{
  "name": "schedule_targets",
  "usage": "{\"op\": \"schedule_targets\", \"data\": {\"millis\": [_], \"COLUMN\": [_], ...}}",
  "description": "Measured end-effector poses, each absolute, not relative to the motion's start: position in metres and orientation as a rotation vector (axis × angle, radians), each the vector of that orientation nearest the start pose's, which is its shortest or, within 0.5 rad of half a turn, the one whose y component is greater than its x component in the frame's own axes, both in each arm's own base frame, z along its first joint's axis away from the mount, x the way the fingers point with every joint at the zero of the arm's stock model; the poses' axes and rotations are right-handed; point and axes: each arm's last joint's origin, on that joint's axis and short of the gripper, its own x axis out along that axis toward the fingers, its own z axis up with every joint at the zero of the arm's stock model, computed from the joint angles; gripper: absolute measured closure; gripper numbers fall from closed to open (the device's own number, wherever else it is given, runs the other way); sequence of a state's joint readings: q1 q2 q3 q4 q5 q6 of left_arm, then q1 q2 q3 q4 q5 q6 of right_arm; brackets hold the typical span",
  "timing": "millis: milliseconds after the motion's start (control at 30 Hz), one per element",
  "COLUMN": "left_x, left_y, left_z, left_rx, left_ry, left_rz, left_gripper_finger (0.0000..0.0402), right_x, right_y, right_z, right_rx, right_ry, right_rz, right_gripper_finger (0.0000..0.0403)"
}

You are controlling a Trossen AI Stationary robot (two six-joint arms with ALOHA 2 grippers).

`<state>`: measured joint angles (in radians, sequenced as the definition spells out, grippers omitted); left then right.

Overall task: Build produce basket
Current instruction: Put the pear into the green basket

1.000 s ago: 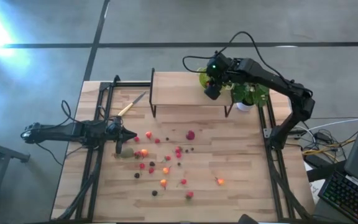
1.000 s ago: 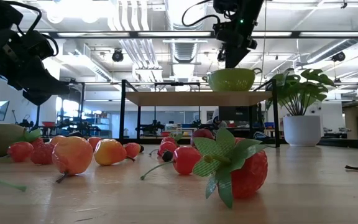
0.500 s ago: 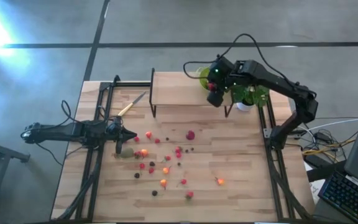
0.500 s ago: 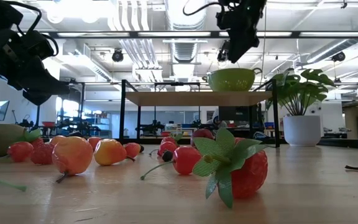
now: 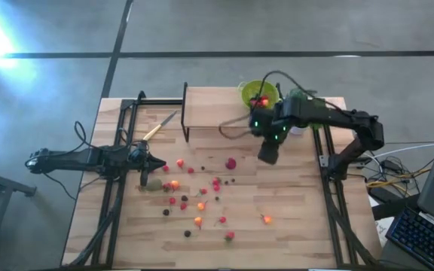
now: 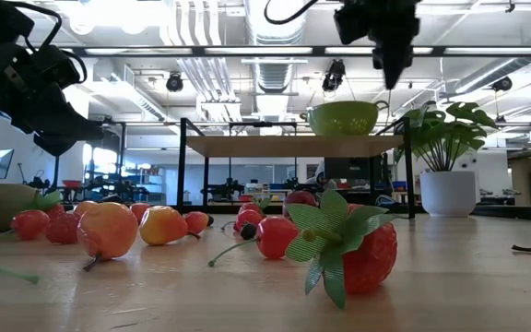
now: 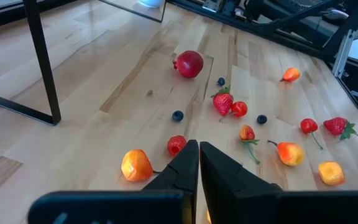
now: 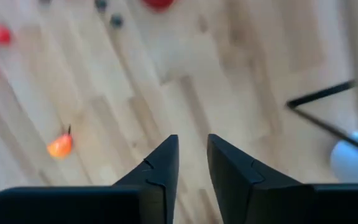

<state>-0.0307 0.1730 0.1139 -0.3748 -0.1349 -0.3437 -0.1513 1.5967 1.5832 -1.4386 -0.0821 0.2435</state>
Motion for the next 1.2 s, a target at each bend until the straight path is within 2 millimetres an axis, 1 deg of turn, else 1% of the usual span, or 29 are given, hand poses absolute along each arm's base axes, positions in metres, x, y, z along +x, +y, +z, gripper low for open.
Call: {"op": "schedule_targets", "data": {"millis": [167, 267, 400, 633, 767, 933, 1033, 1200], "left_x": [0.096, 0.096, 0.096, 0.096, 0.096, 0.096, 0.096, 0.096], "left_y": [0.001, 0.001, 0.001, 0.001, 0.001, 0.001, 0.001, 0.001], "left_z": [0.154, 0.154, 0.154, 0.154, 0.154, 0.154, 0.154, 0.154], "left_rx": [-0.302, -0.302, -0.302, -0.302, -0.302, -0.302, -0.302, -0.302], "left_ry": [0.410, 0.410, 0.410, 0.410, 0.410, 0.410, 0.410, 0.410], "left_rz": [0.176, 0.176, 0.176, 0.176, 0.176, 0.176, 0.176, 0.176], "left_gripper_finger": [0.0381, 0.0381, 0.0381, 0.0381, 0.0381, 0.0381, 0.0381, 0.0380], "right_x": [0.282, 0.280, 0.276, 0.265, 0.264, 0.261, 0.258, 0.254], "right_y": [-0.003, 0.017, 0.043, 0.088, 0.114, 0.144, 0.158, 0.175], "right_z": [0.316, 0.311, 0.305, 0.291, 0.284, 0.272, 0.262, 0.240], "right_rx": [0.332, 0.308, 0.307, 0.284, 0.278, 0.259, 0.254, 0.248], "right_ry": [1.497, 1.526, 1.552, 1.584, 1.528, 1.448, 1.405, 1.348], "right_rz": [-0.186, -0.162, -0.160, -0.149, -0.091, 0.013, 0.062, 0.105], "right_gripper_finger": [0.0339, 0.0336, 0.0313, 0.0256, 0.0227, 0.0202, 0.0193, 0.0187]}}
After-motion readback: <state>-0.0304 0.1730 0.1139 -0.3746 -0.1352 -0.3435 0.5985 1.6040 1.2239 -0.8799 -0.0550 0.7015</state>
